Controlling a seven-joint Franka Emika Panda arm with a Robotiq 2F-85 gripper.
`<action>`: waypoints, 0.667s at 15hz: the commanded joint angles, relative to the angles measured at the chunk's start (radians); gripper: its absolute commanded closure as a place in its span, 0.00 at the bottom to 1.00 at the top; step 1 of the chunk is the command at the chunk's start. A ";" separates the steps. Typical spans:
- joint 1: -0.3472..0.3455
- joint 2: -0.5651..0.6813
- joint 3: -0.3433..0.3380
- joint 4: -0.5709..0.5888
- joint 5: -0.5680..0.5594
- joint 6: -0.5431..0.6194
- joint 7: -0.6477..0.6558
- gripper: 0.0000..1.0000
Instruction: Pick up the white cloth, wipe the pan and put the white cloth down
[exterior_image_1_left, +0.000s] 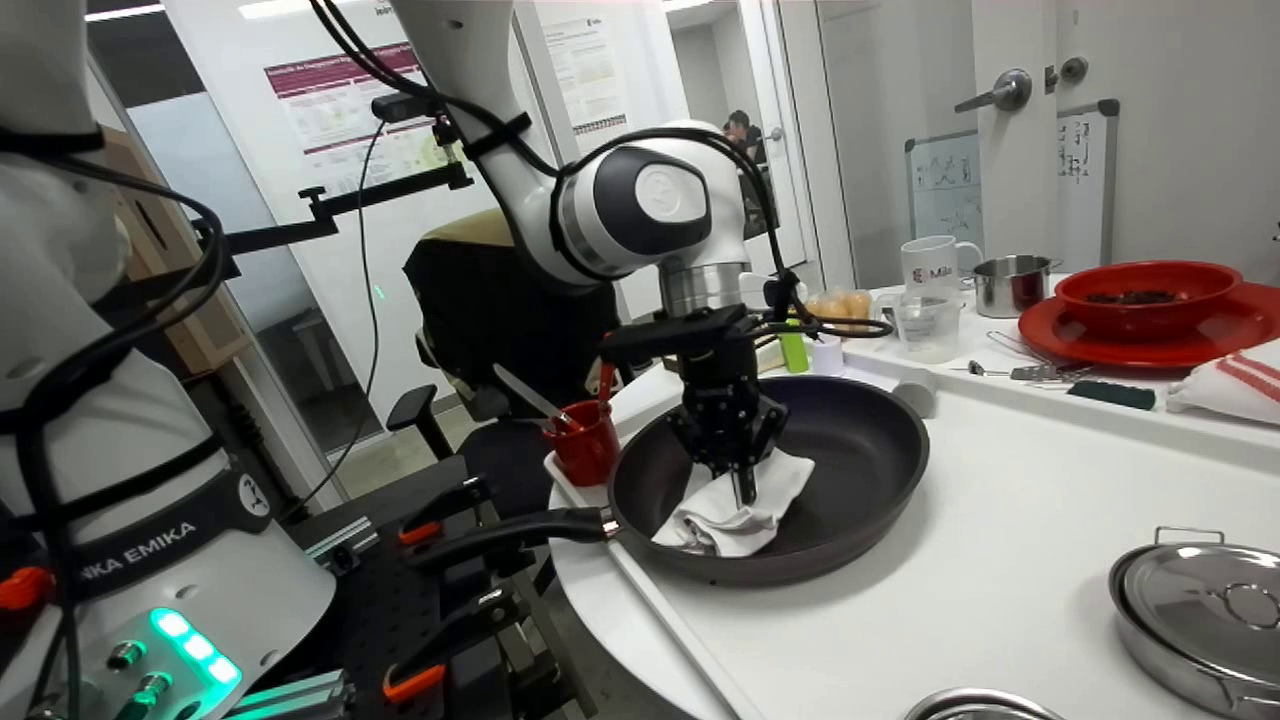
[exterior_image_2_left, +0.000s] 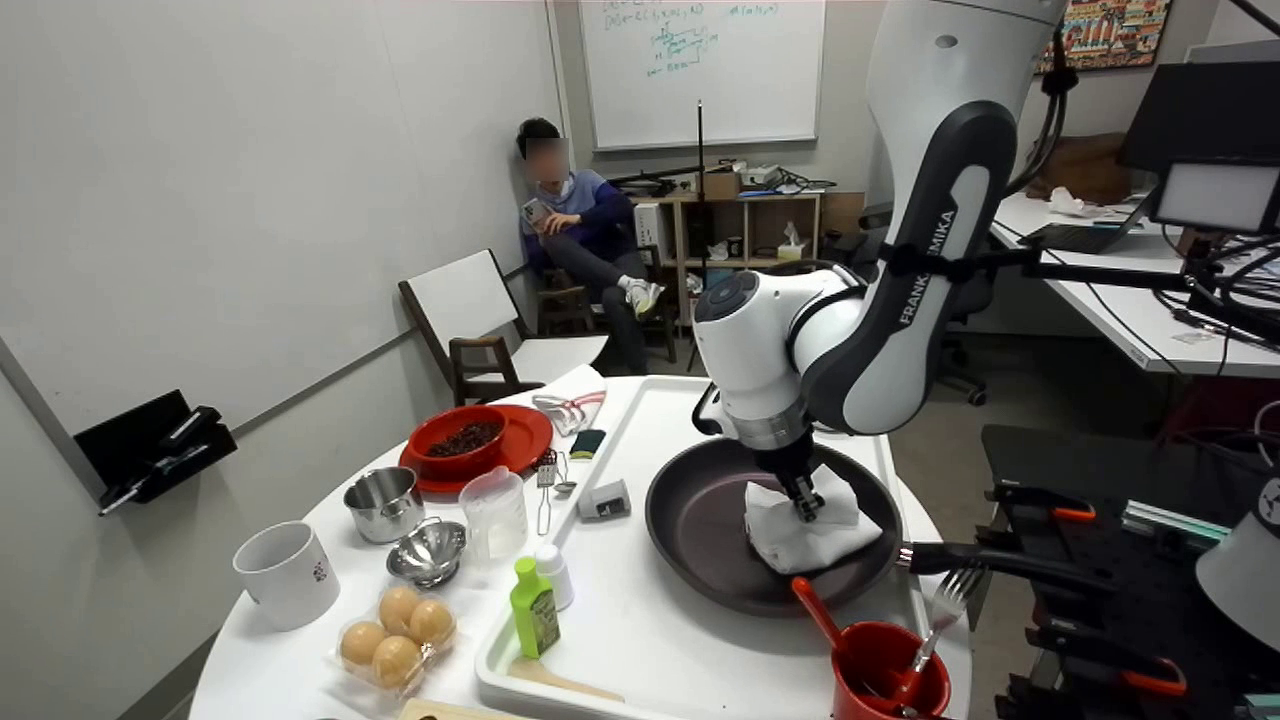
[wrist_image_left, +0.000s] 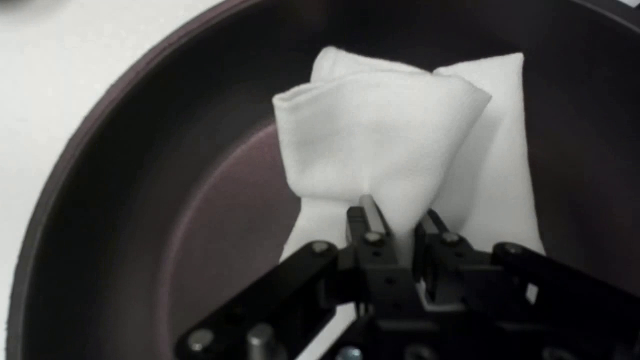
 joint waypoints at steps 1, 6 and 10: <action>0.006 -0.010 0.042 -0.006 0.008 -0.048 -0.012 0.91; 0.008 0.007 0.098 0.015 0.040 -0.034 -0.003 0.91; 0.011 0.021 0.122 0.034 0.067 -0.024 0.014 0.91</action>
